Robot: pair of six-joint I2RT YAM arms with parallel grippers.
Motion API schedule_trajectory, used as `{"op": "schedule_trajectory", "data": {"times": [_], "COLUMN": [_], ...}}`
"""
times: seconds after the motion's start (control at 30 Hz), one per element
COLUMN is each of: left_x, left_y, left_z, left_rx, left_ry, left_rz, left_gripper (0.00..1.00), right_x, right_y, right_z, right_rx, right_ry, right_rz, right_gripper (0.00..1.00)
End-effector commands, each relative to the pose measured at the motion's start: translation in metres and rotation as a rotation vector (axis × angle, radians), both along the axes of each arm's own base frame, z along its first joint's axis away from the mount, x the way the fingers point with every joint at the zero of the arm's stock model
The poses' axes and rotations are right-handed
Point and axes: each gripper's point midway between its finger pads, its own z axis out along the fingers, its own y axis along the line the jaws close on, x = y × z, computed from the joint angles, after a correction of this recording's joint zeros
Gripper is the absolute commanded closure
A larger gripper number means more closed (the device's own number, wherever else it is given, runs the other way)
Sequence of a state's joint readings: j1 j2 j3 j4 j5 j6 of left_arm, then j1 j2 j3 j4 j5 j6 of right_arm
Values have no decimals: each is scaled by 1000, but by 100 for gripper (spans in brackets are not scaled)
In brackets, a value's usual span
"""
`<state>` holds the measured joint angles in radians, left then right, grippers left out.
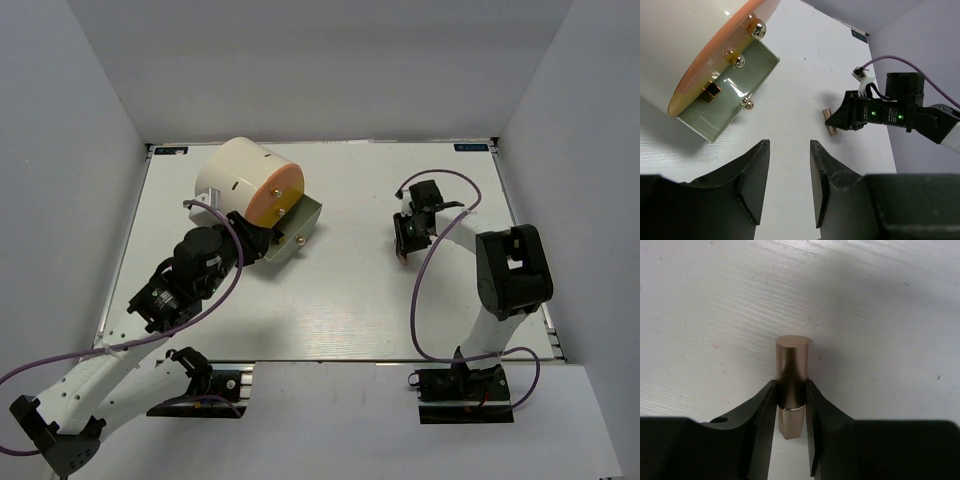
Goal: Organize the makeup
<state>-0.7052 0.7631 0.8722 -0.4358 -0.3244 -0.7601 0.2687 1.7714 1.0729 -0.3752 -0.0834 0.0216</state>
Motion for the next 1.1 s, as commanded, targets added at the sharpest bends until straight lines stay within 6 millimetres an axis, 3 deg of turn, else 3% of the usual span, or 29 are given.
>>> {"op": "schedule_trajectory", "data": {"times": [0.0, 0.03, 0.07, 0.13, 0.27, 0.33, 0.37, 0.47, 0.53, 0.73, 0.8, 0.9, 1.07], "left_x": [0, 0, 0, 0, 1, 2, 2, 3, 3, -1, -2, -2, -3], "left_y": [-2, -1, -1, -1, -3, -4, -4, -4, -2, 6, 7, 8, 10], "left_z": [7, 7, 6, 7, 5, 6, 6, 7, 7, 10, 9, 9, 10], "left_rx": [-13, -13, -10, -11, -5, -5, -4, -2, 0, -15, -17, -19, -16], "left_ry": [-18, -18, -18, -19, -21, -22, -24, -26, -27, -35, -36, -38, -38], "left_rz": [-6, -3, -2, -1, -10, -12, -14, -10, -4, 20, 23, 26, 34], "left_gripper": [52, 52, 52, 52, 51, 52, 52, 52, 52, 52, 52, 52, 51], "right_x": [7, 9, 8, 10, 9, 3, -3, -15, -8, 29, 31, 45, 43], "right_y": [0, 2, 9, 24, 85, 105, 118, 139, 153, 195, 210, 234, 259], "right_z": [-5, -3, 0, 12, 71, 104, 117, 143, 150, 166, 164, 178, 176], "right_rx": [-32, -40, -2, 65, 320, 381, 407, 392, 299, 103, 55, -63, -139], "right_ry": [-21, -42, -47, -72, -294, -466, -626, -916, -1072, -1244, -1302, -1441, -1504], "right_rz": [13, 70, 106, 186, 664, 858, 1045, 1306, 1457, 1597, 1644, 1667, 1733], "right_gripper": [70, 76, 89, 99, 100, 100, 100, 100, 100, 100, 100, 100, 100]}}
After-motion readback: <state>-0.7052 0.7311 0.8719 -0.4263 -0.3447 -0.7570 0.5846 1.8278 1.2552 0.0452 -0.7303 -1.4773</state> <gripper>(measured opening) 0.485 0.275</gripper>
